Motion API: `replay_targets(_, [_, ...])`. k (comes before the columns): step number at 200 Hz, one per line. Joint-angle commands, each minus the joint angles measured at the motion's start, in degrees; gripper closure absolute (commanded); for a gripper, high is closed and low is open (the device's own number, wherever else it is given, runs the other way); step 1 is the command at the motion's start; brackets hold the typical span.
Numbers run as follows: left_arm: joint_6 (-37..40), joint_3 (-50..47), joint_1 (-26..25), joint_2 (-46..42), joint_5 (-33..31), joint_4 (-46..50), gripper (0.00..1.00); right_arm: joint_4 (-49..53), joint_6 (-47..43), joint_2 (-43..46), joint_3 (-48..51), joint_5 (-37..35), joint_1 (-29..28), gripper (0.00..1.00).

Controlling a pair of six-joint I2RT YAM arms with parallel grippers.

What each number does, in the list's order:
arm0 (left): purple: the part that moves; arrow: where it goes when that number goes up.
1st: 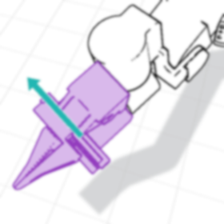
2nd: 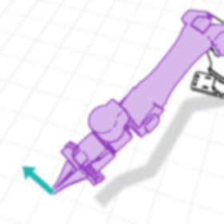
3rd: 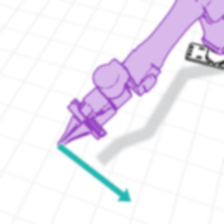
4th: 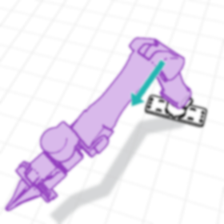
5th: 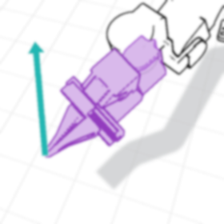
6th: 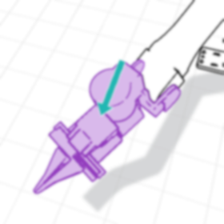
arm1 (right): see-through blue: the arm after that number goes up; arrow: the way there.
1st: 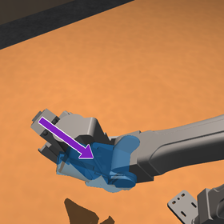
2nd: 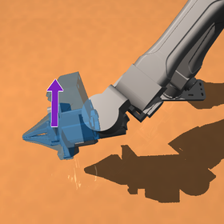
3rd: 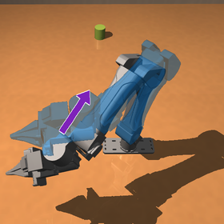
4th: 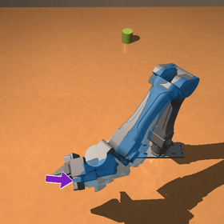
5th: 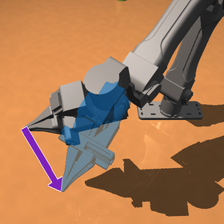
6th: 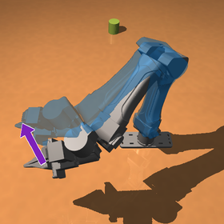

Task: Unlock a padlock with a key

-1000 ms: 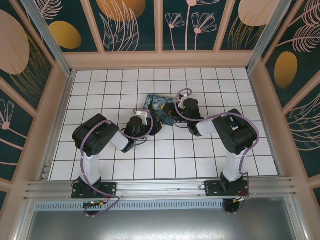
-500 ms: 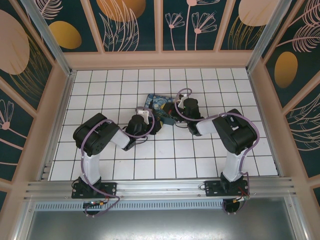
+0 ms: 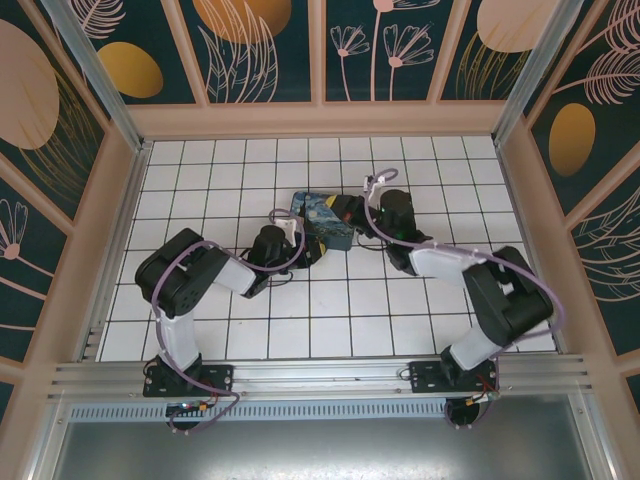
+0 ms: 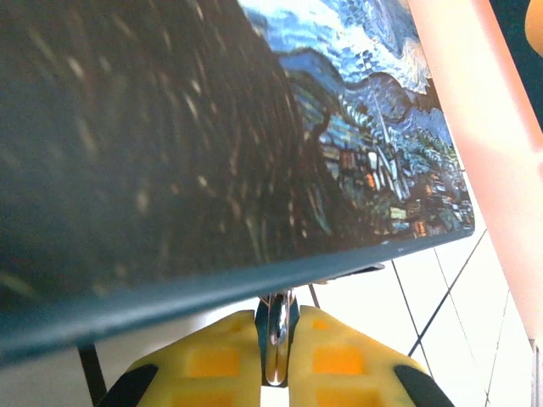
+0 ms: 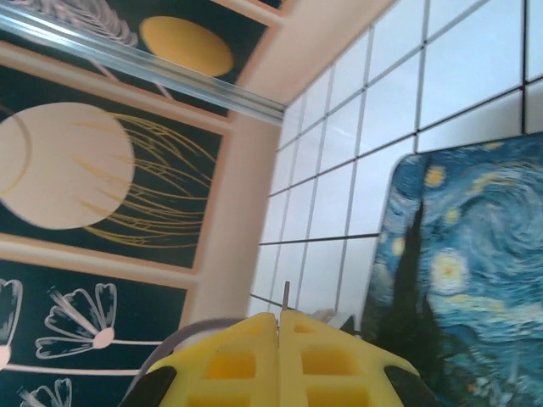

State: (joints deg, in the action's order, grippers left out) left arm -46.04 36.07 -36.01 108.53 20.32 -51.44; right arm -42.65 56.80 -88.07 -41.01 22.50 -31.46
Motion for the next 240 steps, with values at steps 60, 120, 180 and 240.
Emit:
replay_targets(60, [-4.9,-0.3,1.4,-5.6,10.2,1.9,1.00,-6.6,-3.0,14.0,21.4,-5.0,-8.8,1.00])
replay_targets(120, [-10.8,-1.9,2.5,-8.5,14.8,-2.2,1.00,-15.1,0.8,14.7,32.2,-12.4,-14.3,1.00])
replay_targets(180, [-15.4,-1.9,2.8,-9.6,17.0,-3.5,1.00,-21.3,1.8,12.6,35.0,-17.9,-16.9,1.00])
replay_targets(240, [-20.1,-2.3,2.9,-9.3,18.4,-6.0,1.00,-25.9,-0.7,10.5,34.7,-17.5,-16.3,1.00])
